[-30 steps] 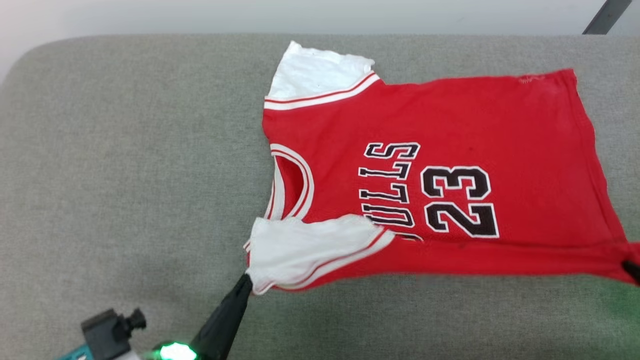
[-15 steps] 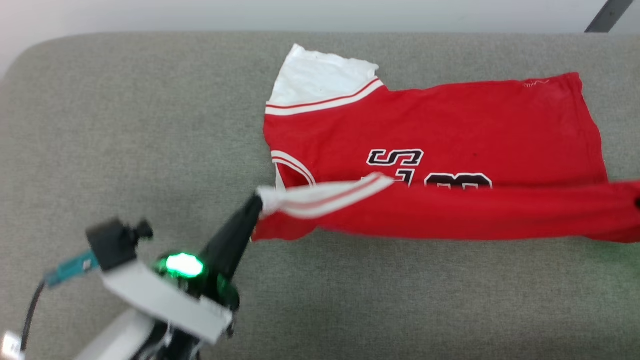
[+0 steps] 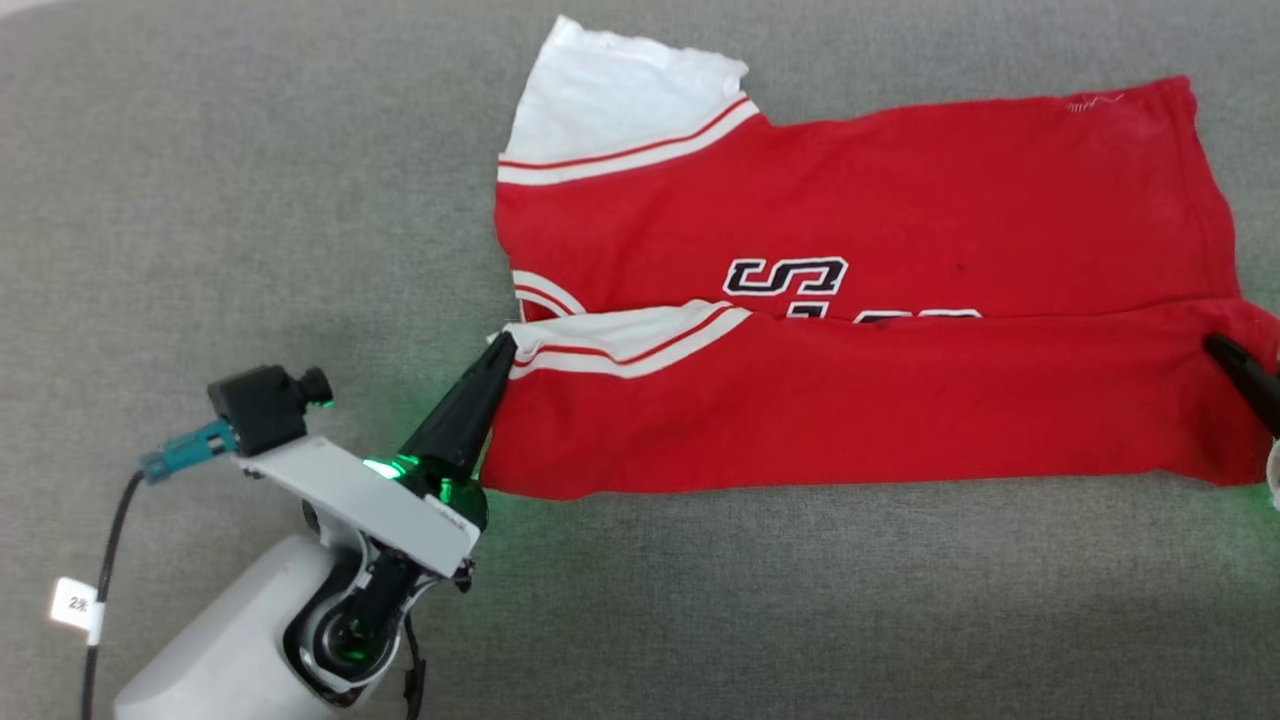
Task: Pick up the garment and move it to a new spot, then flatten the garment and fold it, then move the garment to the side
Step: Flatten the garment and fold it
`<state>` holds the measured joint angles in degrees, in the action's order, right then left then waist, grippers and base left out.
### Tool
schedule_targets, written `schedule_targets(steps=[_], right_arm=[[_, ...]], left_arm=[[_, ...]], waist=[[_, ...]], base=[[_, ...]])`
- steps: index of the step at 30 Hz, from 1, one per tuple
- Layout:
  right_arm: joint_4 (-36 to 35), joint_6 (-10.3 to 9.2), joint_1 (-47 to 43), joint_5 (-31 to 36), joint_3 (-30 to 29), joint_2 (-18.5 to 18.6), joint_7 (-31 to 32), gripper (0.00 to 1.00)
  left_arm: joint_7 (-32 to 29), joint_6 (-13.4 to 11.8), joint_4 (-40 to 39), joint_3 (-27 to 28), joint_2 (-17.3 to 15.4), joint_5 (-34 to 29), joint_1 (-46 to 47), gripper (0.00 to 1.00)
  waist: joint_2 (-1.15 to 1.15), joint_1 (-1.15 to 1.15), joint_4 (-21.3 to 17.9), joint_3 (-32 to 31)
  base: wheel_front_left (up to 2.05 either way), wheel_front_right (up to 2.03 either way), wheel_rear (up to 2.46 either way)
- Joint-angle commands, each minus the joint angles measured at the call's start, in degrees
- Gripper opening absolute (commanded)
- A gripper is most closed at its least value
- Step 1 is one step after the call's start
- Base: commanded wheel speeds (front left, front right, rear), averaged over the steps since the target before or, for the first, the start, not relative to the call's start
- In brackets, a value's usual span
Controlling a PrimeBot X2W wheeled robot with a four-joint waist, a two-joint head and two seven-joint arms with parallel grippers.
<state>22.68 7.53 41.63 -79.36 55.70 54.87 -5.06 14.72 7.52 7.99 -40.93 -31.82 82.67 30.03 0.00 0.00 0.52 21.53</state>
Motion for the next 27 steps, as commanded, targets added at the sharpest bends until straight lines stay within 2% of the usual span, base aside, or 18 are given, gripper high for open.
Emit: schedule_targets(steps=[1,4,5,6,7,8,9,14,17,18,21,27], right_arm=[[0.6,-0.09,0.4,0.6,-0.1,-0.8,-0.5,0.00],[1.1,-0.09,0.5,1.4,0.2,-1.7,-0.7,0.00],[1.3,-0.09,0.6,1.9,0.3,-1.9,-1.0,0.00],[1.5,-0.09,0.6,2.4,0.4,-2.1,-1.4,0.00],[1.8,-0.09,0.6,2.8,0.3,-2.3,-1.9,0.35],[2.0,-0.09,0.5,3.2,0.1,-2.4,-2.4,0.55],[2.2,-0.09,0.4,3.6,0.0,-2.4,-3.0,1.00],[2.7,-0.09,-1.5,4.3,-1.7,-1.7,-6.6,1.00],[2.5,-0.09,-2.6,4.7,-3.2,-1.1,-7.9,1.00],[2.5,-0.09,-2.6,4.7,-3.2,-1.1,-7.9,1.00],[2.1,-0.09,-3.5,5.2,-4.6,-0.8,-8.7,1.00],[1.3,-0.09,-4.6,6.1,-6.3,-1.4,-8.9,1.00]], left_arm=[[0.3,-0.1,1.3,-1.0,0.0,-0.6,0.9,0.00],[0.3,-0.1,3.5,-3.3,-0.1,-1.3,1.7,0.00],[0.4,-0.1,4.3,-4.0,-0.3,-1.7,2.0,0.07],[0.4,-0.1,5.1,-4.6,-0.7,-2.3,2.2,0.72],[0.4,-0.2,5.7,-4.9,-1.1,-2.5,2.3,1.00],[0.4,-0.2,5.9,-5.1,-1.6,-2.7,2.6,1.00],[0.4,-0.2,6.2,-5.2,-2.1,-3.2,3.0,1.00],[0.5,-0.1,9.1,-6.8,-6.2,-7.3,5.2,1.00],[-2.1,-0.3,10.1,-7.8,-8.9,-8.5,7.4,1.00],[-2.1,-0.3,10.1,-7.8,-8.9,-8.5,7.4,1.00],[-7.9,-2.2,9.4,-9.3,-11.2,-9.5,9.8,1.00],[-28.3,-6.6,2.7,-14.2,-15.7,-6.3,13.1,1.00]], waist=[[0.00,0.00,-0.4,1.2],[0.00,0.00,-0.6,1.4],[0.00,0.00,-0.7,1.2],[0.00,0.00,-0.7,0.9],[0.00,0.00,-0.6,0.5],[0.00,0.00,-0.6,0.1],[0.00,0.00,-0.5,-0.3],[0.00,0.00,0.6,-3.0],[0.00,0.00,1.3,-4.6],[0.00,0.00,1.3,-4.6],[0.00,0.00,1.8,-6.1],[0.00,0.00,1.8,-7.7]], base=[[0.00,0.00,0.00],[0.00,0.00,0.00],[0.00,0.00,0.00],[0.00,0.00,0.00],[0.00,0.00,0.00],[0.00,0.00,0.00],[0.00,0.00,0.00],[0.00,0.00,0.00],[0.00,0.00,0.00],[0.00,0.00,0.00],[0.00,0.00,0.00],[0.00,0.00,0.00]])
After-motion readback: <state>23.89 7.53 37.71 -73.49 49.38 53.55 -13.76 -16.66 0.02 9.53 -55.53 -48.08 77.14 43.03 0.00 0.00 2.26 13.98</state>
